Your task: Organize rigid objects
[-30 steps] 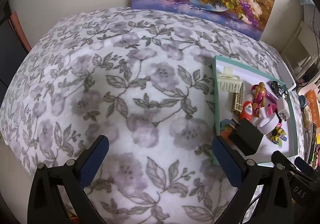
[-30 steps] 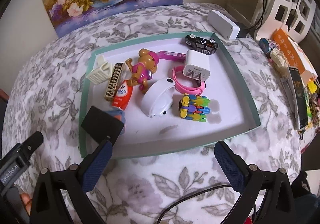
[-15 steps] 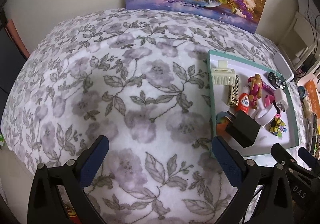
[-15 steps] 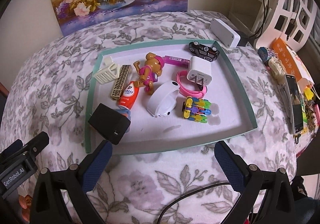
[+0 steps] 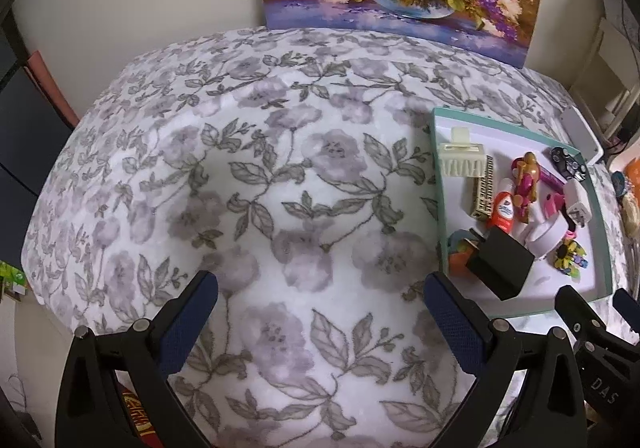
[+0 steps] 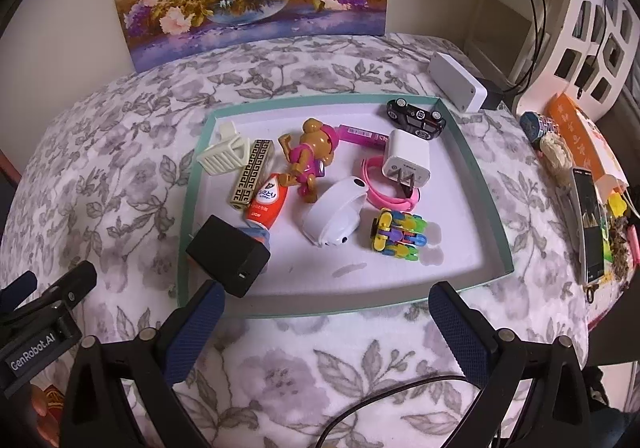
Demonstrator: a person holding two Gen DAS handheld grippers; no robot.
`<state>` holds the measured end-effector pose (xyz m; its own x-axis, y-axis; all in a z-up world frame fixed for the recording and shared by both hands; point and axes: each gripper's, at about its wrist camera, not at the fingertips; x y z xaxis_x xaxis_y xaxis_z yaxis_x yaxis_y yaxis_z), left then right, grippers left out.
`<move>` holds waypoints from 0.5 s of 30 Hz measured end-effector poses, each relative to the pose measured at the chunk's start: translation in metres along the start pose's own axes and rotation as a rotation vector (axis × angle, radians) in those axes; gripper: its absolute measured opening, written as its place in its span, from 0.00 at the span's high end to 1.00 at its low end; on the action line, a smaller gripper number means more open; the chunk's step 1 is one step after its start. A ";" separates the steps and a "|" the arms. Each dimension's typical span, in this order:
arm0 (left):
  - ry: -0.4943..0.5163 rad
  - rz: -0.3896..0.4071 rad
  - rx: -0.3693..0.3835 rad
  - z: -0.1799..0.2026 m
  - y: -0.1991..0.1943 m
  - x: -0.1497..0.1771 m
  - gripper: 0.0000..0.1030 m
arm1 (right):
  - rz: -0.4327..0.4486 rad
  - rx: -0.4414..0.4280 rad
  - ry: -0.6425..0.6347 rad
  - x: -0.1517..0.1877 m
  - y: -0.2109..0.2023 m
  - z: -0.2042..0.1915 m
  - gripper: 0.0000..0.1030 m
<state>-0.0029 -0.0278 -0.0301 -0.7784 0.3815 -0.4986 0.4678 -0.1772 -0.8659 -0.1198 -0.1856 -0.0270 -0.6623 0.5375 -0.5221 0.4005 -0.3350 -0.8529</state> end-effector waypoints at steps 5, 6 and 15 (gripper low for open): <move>-0.016 -0.019 -0.005 -0.003 0.002 0.000 0.01 | 0.003 0.000 -0.012 -0.001 -0.001 -0.002 0.00; -0.022 -0.020 -0.003 -0.004 0.002 0.000 0.01 | 0.005 -0.001 -0.013 -0.001 -0.001 -0.002 0.00; -0.028 -0.030 -0.021 -0.004 0.004 0.000 0.01 | 0.004 0.002 -0.012 -0.001 0.000 -0.002 0.00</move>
<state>0.0009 -0.0246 -0.0333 -0.8034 0.3604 -0.4740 0.4528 -0.1471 -0.8794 -0.1184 -0.1846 -0.0263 -0.6684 0.5265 -0.5253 0.4016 -0.3389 -0.8508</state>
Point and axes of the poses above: each gripper's, at about its wrist camera, not at the fingertips, and y roughly the way its jaws point, z to its right, x to its underside, and after that the axes turned 3 degrees about z, right-handed
